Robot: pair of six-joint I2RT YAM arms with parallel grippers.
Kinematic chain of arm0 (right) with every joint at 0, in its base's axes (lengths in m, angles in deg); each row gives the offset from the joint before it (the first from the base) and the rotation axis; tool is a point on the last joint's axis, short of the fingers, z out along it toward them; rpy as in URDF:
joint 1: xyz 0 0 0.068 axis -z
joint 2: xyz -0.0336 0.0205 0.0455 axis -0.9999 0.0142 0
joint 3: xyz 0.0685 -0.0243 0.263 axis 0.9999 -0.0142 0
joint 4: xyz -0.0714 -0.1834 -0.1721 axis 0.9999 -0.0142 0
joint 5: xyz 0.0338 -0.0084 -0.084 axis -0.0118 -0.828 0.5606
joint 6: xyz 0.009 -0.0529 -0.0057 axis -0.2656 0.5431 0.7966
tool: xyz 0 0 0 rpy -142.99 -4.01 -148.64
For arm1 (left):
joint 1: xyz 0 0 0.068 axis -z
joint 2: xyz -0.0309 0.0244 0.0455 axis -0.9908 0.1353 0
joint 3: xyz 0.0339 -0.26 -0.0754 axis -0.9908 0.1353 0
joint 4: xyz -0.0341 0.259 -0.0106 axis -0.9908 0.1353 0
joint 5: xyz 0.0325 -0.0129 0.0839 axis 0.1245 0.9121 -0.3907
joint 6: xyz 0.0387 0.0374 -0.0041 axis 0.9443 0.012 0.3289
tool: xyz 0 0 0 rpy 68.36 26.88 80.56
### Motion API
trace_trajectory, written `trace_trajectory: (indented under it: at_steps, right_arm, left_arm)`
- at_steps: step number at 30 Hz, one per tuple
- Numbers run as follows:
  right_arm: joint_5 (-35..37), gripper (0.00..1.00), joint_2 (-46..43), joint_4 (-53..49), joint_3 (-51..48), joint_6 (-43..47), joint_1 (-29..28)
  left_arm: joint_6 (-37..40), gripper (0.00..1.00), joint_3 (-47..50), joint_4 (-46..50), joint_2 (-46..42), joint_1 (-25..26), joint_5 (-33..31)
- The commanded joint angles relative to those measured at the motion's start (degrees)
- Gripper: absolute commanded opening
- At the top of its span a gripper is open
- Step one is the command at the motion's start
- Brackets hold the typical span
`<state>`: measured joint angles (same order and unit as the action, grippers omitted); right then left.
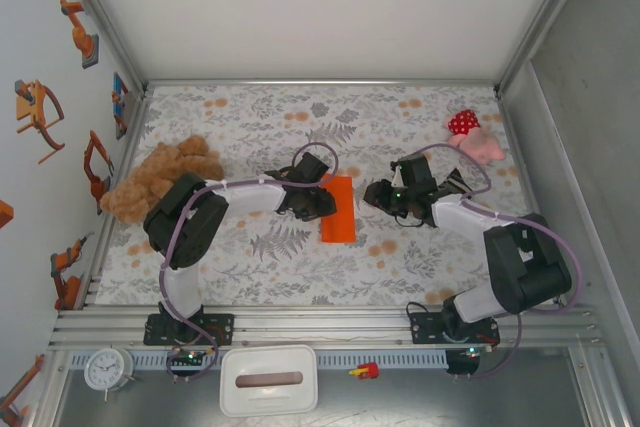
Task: Fold a paper plane with a square sheet of paper (pick it up from the middle)
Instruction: First fold in half a square sheet of paper at the center of the table, then hold the square sheet of paper at the center of the table.
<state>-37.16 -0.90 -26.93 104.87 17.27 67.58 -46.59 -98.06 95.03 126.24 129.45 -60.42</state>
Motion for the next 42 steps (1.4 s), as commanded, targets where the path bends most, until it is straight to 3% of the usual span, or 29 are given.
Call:
trace_trajectory:
  at_steps: [1, 42]
  right_arm:
    - [2.91, 0.33, -0.93, -1.29, 1.09, 0.60, 0.15]
    - [-6.73, 0.26, 5.87, 4.51, 1.89, 0.50, -0.24]
  left_arm:
    - [0.34, 0.36, 0.45, 5.15, 5.32, 0.00, -0.68]
    - [4.97, 0.34, 2.04, 5.23, 10.10, 0.07, 0.27]
